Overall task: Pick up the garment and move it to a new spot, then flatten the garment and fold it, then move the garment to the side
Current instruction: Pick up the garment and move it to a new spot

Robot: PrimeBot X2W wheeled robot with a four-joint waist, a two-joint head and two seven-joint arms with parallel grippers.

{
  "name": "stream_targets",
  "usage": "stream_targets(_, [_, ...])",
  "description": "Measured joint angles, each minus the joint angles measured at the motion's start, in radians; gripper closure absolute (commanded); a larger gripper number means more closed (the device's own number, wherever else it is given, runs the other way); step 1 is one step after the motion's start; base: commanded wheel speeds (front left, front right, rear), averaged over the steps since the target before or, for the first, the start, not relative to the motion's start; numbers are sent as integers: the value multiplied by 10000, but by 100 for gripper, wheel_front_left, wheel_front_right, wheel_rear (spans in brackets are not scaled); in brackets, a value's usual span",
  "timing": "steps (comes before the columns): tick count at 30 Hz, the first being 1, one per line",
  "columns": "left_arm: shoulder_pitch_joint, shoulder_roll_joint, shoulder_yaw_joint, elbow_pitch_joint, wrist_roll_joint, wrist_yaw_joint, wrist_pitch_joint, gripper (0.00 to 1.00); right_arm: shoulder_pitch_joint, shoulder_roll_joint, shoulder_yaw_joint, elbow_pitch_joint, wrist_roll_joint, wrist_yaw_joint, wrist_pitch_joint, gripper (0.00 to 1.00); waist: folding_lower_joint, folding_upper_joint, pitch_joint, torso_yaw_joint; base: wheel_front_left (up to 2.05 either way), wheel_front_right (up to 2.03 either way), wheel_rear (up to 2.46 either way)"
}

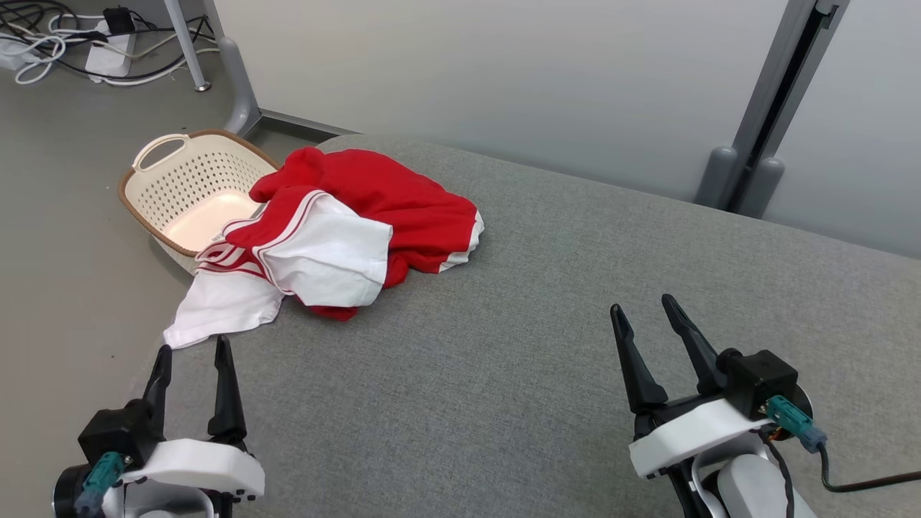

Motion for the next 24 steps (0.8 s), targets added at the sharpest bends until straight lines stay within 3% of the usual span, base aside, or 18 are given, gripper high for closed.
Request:
stream_targets(3, [-64,6,-6,-192,-362,-180,564,0,-1,-10,54,-33,6,0,0,0,-1,0,9,-90,0,0,0])
stream_targets(12, [-1918,1114,372,-999,-1423,-355,4592,0,-123,-165,186,-111,15,0,0,0,0,0,269,-692,0,0,0])
stream_targets(18, [-3310,2029,1114,119,-2196,-12,6897,0,-372,-232,320,-151,12,0,0,0,0,0,638,-1395,0,0,0])
stream_targets(24, [-4193,2706,1787,1814,-2834,270,8055,0,-621,-295,384,-186,12,0,0,0,-1,0,1033,-2070,0,0,0])
